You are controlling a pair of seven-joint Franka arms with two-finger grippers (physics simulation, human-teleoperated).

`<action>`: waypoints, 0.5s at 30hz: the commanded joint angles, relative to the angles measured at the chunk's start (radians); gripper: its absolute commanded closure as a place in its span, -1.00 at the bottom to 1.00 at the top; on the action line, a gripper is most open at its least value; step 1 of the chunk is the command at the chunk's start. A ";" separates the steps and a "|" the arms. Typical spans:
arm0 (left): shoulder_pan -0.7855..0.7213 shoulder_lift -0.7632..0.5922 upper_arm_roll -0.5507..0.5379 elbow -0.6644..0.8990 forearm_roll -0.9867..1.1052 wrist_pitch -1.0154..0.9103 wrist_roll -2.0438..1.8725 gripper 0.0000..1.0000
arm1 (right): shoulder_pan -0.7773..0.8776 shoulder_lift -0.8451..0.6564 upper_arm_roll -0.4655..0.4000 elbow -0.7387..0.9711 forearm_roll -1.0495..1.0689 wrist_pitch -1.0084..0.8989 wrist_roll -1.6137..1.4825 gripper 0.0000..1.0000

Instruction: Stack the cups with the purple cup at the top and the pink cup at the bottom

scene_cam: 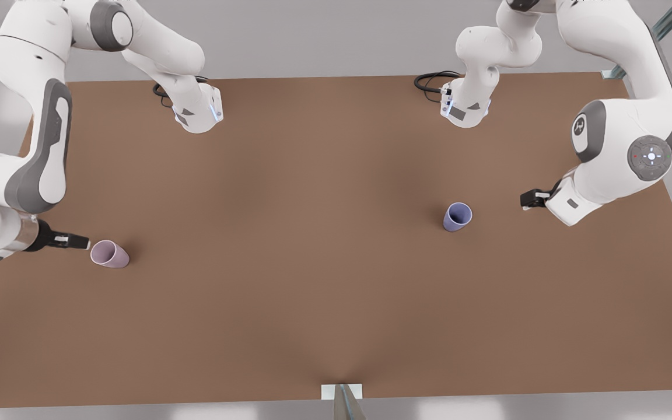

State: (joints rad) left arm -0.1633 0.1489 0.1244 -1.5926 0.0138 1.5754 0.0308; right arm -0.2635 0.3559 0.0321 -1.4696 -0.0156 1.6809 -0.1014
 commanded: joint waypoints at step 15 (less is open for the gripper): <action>-0.005 -0.054 0.000 -0.116 0.000 0.063 0.001 -1.00 | -0.062 0.052 -0.018 -0.239 0.009 0.235 -0.003 -1.00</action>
State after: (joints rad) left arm -0.1691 0.0960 0.1247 -1.7089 0.0137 1.6383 0.0322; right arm -0.3362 0.4154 0.0138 -1.7088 -0.0199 1.9173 -0.1042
